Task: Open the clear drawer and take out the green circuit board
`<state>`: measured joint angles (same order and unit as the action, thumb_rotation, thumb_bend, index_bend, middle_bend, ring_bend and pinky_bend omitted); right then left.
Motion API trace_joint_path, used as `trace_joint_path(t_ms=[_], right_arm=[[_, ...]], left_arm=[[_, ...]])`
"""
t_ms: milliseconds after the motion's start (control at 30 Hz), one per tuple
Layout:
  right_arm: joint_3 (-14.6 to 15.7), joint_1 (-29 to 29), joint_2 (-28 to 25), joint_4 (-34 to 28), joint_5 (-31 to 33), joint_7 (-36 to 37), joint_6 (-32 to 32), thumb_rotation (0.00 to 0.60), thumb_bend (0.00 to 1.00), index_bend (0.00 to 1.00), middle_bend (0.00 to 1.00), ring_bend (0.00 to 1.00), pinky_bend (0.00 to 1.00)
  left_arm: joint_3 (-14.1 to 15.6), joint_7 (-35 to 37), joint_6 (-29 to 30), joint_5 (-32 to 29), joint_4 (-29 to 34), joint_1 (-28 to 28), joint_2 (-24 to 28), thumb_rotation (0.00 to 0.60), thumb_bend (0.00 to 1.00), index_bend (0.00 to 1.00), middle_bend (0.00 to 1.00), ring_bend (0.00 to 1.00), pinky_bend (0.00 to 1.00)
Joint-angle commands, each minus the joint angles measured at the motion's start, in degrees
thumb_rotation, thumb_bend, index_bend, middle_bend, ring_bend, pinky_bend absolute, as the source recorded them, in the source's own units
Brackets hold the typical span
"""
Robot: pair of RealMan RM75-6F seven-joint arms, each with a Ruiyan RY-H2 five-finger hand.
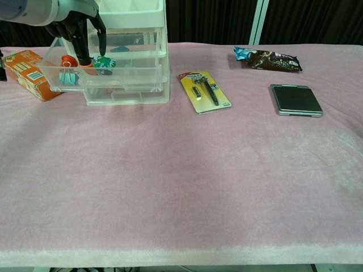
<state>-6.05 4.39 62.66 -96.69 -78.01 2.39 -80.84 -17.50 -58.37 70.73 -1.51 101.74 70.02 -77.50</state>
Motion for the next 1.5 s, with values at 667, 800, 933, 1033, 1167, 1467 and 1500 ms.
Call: trace_joint_path(t_ms=[667, 800, 933, 1033, 1167, 1467, 1500], right_arm=[[-0.15, -0.06, -0.07, -0.14, 0.28, 0.34, 0.03, 0.6, 0.13, 0.0, 0.0, 0.0, 0.12], [-0.18, -0.06, -0.07, -0.17, 0.3, 0.39, 0.01, 0.6, 0.13, 0.0, 0.0, 0.0, 0.12], [-0.16, -0.06, -0.07, -0.19, 0.28, 0.35, 0.04, 0.6, 0.13, 0.0, 0.0, 0.0, 0.12], [-0.18, -0.08, -0.08, -0.25, 0.36, 0.43, 0.04, 0.6, 0.13, 0.0, 0.0, 0.0, 0.12], [-0.22, -0.1, -0.1, -0.31, 0.41, 0.59, 0.06, 0.6, 0.13, 0.0, 0.0, 0.0, 0.12], [-0.28, -0.12, -0.1, -0.31, 0.41, 0.84, 0.0, 0.6, 0.13, 0.0, 0.0, 0.0, 0.12], [-0.28, -0.13, -0.11, -0.3, 0.38, 0.85, -0.02, 0.6, 0.13, 0.0, 0.0, 0.0, 0.12]], left_arm=[[-0.04, -1.52, -0.58, -0.04, -2.63, 0.59, -1.59, 0.6, 0.18, 0.45, 1.0, 1.0, 1.0], [-0.18, -2.22, -1.11, -0.87, -2.68, 0.72, -1.15, 0.6, 0.22, 0.45, 1.0, 1.0, 1.0], [-0.44, -2.51, -1.71, -1.53, -2.91, 0.79, -0.84, 0.6, 0.23, 0.45, 1.0, 1.0, 1.0], [-0.58, -2.49, -2.12, -1.72, -2.99, 0.76, -0.68, 0.6, 0.24, 0.46, 1.0, 1.0, 1.0], [-0.47, -2.59, -2.48, -1.75, -3.01, 0.74, -0.6, 0.6, 0.26, 0.47, 1.0, 1.0, 1.0], [-0.29, -2.63, -3.02, -1.98, -3.16, 0.71, -0.49, 0.6, 0.3, 0.54, 1.0, 1.0, 1.0], [-0.29, -2.56, -3.05, -1.99, -3.19, 0.69, -0.49, 0.6, 0.3, 0.55, 1.0, 1.0, 1.0]])
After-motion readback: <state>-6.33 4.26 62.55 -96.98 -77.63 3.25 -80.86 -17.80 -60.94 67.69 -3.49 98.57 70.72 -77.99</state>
